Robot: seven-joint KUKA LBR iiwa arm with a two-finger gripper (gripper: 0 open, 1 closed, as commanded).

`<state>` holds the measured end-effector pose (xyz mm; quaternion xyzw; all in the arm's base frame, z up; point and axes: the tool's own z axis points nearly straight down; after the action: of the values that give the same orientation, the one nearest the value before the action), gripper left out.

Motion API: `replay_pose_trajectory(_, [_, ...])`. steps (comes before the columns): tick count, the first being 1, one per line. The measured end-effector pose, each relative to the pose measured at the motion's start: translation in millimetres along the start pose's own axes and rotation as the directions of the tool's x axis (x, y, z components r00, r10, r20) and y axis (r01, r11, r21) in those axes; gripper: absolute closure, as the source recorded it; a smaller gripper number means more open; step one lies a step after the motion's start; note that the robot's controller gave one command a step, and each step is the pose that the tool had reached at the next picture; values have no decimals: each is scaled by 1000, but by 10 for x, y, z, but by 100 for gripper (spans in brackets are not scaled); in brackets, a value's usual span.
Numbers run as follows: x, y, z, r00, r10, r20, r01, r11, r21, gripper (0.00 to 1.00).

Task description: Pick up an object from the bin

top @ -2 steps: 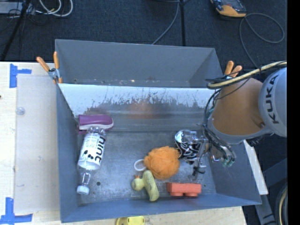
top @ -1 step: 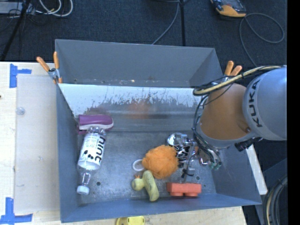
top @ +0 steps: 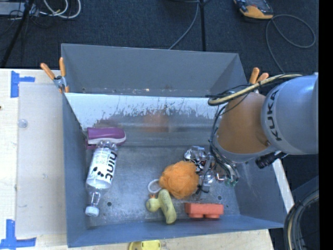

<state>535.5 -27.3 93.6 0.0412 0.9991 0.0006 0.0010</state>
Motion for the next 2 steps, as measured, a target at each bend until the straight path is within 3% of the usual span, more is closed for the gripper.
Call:
replay_pose_trajectory(1, [-147,236,108,998,68,-5,-68,998,2,0])
replay_pose_trajectory(2, [-27,229,168,921,388,19,-388,922,-13,100])
